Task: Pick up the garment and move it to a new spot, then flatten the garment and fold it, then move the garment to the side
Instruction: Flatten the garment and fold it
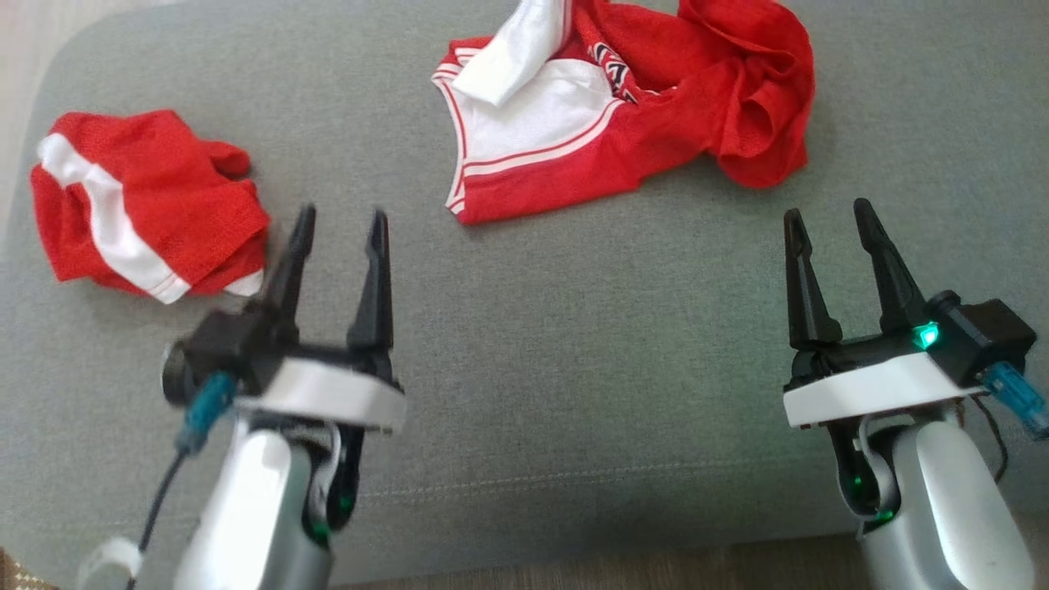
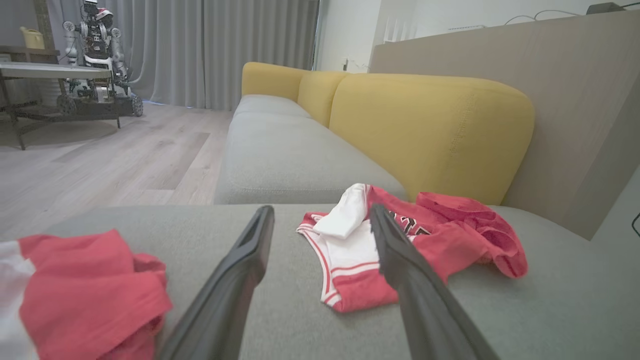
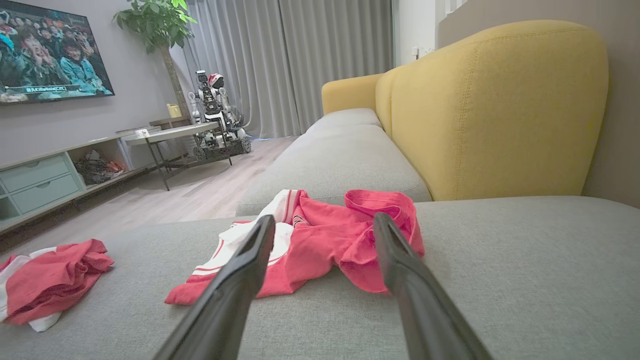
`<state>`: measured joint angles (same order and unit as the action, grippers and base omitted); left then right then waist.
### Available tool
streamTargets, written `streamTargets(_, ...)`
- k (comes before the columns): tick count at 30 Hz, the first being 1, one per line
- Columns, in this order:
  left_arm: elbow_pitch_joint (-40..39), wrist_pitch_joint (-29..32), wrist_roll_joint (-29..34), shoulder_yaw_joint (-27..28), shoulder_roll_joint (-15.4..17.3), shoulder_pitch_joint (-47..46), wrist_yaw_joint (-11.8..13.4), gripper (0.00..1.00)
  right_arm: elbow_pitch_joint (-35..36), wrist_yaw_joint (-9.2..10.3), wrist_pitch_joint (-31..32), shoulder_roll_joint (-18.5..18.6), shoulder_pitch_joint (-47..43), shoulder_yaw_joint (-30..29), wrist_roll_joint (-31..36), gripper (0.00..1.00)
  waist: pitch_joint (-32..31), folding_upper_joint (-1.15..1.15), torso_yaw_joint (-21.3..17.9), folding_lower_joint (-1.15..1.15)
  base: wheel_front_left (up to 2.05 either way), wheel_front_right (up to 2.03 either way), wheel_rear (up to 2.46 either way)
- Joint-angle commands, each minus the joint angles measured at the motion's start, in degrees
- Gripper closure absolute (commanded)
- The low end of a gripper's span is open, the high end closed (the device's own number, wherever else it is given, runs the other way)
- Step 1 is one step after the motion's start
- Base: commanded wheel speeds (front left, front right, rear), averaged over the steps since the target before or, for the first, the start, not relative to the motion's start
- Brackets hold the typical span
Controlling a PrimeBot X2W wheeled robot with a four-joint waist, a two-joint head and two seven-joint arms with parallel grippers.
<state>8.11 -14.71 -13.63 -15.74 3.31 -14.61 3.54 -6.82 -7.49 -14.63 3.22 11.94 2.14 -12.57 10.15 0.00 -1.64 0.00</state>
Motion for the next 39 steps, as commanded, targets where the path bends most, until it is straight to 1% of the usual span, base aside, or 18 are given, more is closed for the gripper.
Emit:
streamTargets(1,-3.0,-0.3,0.3,2.2,-0.1,-0.5,-0.1,0.00,1.6,0.00,-0.4,-0.3,0.3,1.3,0.2,0.00,-0.2,0.00,0.2,0.00,0.00,0.00,0.00)
streamTargets(5,-4.1,-0.3,0.4,1.8,-0.4,1.5,-0.5,0.00,1.4,0.00,-0.4,-0.3,0.4,1.6,0.3,0.00,-0.3,0.00,0.3,0.00,0.00,0.00,0.00)
streamTargets(9,-4.3,-0.3,-0.2,0.7,-0.4,0.9,-0.2,0.00,1.2,0.00,-0.4,-0.3,0.8,2.4,0.6,0.00,-0.2,0.00,0.6,0.00,0.00,0.00,0.00)
streamTargets(14,-4.7,-0.3,-0.6,-1.1,-0.4,-0.1,0.2,0.00,-0.9,0.00,-0.4,-0.3,3.6,4.8,0.8,0.00,1.1,0.00,2.1,0.00,0.00,0.00,0.00)
streamTargets(17,-4.7,-0.3,-1.4,-2.5,-0.4,-0.5,0.5,0.00,-5.5,0.00,-0.2,-0.3,7.9,6.9,2.2,0.00,2.6,0.00,3.9,0.00,0.00,0.00,0.00)
streamTargets(19,-4.5,-0.3,-2.0,-3.7,-0.4,-1.1,0.7,0.00,-8.9,0.00,1.0,-0.1,12.0,7.8,3.0,0.00,3.9,0.00,5.4,0.00,0.00,0.00,0.00)
streamTargets(22,-4.6,-0.3,-3.1,-5.6,-0.4,-2.1,1.0,0.00,-14.6,0.00,3.4,1.5,19.0,8.5,2.8,0.00,5.9,0.00,8.0,0.00,0.00,0.00,0.00)
streamTargets(24,-4.8,-0.3,-4.0,-6.7,-0.4,-2.8,1.3,0.00,-18.6,0.00,5.3,2.5,23.8,8.7,1.5,0.00,7.4,0.00,9.6,0.00,0.00,0.00,0.00)
streamTargets(30,-5.1,-0.3,-6.0,-10.2,-0.4,-4.8,1.8,0.00,-31.1,0.00,10.5,7.0,36.1,10.9,-0.6,0.00,10.9,0.00,14.3,0.00,0.00,0.00,0.00)
streamTargets(31,-5.1,-0.3,-6.3,-10.7,-0.4,-5.1,1.9,0.00,-32.8,0.00,10.9,7.9,37.8,11.7,-0.3,0.00,11.4,0.00,15.0,0.00,0.00,0.00,0.00)
streamTargets(32,-5.1,-0.3,-6.3,-10.7,-0.4,-5.1,1.9,0.00,-32.8,0.00,10.9,7.9,37.8,11.7,-0.3,0.00,11.4,0.00,15.0,0.00,0.00,0.00,0.00)
streamTargets(33,-5.2,-0.3,-6.6,-11.1,-0.4,-5.4,2.0,0.00,-34.5,0.00,11.3,8.6,39.4,12.5,-0.4,0.00,11.8,0.00,15.6,0.00,0.00,0.00,0.00)
streamTargets(39,-5.3,-0.3,-7.9,-13.1,-0.4,-6.5,2.5,0.00,-42.7,0.00,12.5,11.5,46.1,17.7,-2.4,0.00,13.7,0.00,18.3,0.00,0.00,0.00,0.00)
